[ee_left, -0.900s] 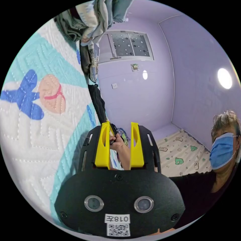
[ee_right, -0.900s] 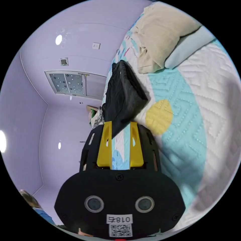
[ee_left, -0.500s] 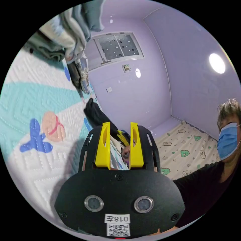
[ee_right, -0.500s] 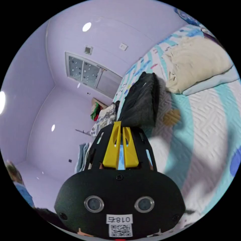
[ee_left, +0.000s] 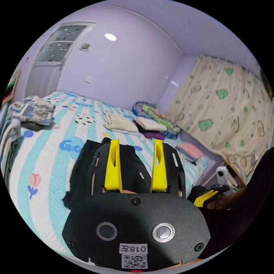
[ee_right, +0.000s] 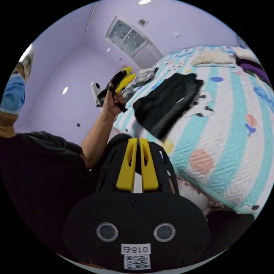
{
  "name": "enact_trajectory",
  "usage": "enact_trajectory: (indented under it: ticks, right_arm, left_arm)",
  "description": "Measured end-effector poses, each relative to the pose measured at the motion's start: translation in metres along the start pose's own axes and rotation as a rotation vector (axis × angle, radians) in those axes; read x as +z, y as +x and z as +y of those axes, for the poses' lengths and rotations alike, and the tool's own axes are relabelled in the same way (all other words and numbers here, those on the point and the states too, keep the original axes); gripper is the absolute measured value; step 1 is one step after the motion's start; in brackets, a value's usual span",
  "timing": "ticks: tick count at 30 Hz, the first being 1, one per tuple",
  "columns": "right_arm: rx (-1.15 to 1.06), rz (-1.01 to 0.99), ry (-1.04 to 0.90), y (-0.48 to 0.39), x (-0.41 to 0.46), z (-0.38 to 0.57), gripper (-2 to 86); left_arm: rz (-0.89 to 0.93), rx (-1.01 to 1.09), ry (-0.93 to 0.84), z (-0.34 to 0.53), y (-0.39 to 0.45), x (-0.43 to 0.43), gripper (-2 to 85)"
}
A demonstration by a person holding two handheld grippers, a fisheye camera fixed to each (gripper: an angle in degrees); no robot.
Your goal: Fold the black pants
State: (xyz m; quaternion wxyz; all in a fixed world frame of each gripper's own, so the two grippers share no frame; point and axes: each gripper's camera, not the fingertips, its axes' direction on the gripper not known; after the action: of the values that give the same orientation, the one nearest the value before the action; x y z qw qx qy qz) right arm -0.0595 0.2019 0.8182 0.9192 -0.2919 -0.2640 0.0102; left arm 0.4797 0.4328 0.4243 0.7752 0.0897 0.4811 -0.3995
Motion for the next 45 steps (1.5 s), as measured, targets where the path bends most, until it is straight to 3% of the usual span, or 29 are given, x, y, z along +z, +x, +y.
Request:
enact_trajectory:
  ticks: [5, 8, 11, 16, 21, 27, 29, 33, 37, 41, 45]
  right_arm:
    - [0.021, 0.023, 0.234, 0.020, -0.066, 0.028, 0.1]
    - [0.033, 0.034, 0.285, 0.025, -0.092, 0.053, -0.3]
    - [0.089, 0.068, 0.315, 0.034, -0.114, 0.082, -0.4]
    - [0.184, 0.104, 0.388, 0.053, -0.139, 0.115, -0.2]
    - [0.133, 0.028, 0.373, 0.049, -0.126, 0.094, 0.9]
    - [-0.045, 0.072, 0.159, 0.008, -0.060, 0.042, 7.7]
    - [-0.134, 0.125, 0.072, -0.010, -0.032, 0.029, 9.2]
    - [-0.397, 0.252, -0.076, -0.064, 0.032, 0.009, 11.0]
    - [-0.560, 0.278, -0.088, -0.118, 0.062, -0.012, 11.0]
    - [-0.649, 0.295, -0.060, -0.151, 0.066, -0.032, 10.4]
    - [-0.752, 0.365, -0.292, -0.158, 0.105, -0.048, 11.3]
  left_arm:
    - [-0.329, 0.142, -0.215, -0.024, 0.090, 0.139, 18.2]
    - [-0.419, 0.137, -0.360, -0.033, 0.092, 0.210, 17.6]
    - [-0.580, 0.049, -0.535, -0.024, 0.061, 0.248, 10.2]
    - [-0.260, -0.257, -0.226, 0.003, 0.011, 0.148, 4.2]
    - [0.098, -0.407, 0.246, 0.088, -0.053, -0.053, 3.9]
    - [0.186, -0.505, 0.739, 0.251, -0.089, -0.312, 4.0]
    - [0.179, -0.540, 0.820, 0.306, -0.087, -0.368, 4.0]
    - [0.069, -0.690, 0.748, 0.405, -0.080, -0.435, 4.0]
    - [0.111, -0.811, 0.701, 0.469, -0.078, -0.433, 3.9]
    - [0.248, -0.760, 0.674, 0.496, -0.063, -0.426, 3.9]
    - [0.311, -0.664, 0.576, 0.501, -0.053, -0.436, 3.9]
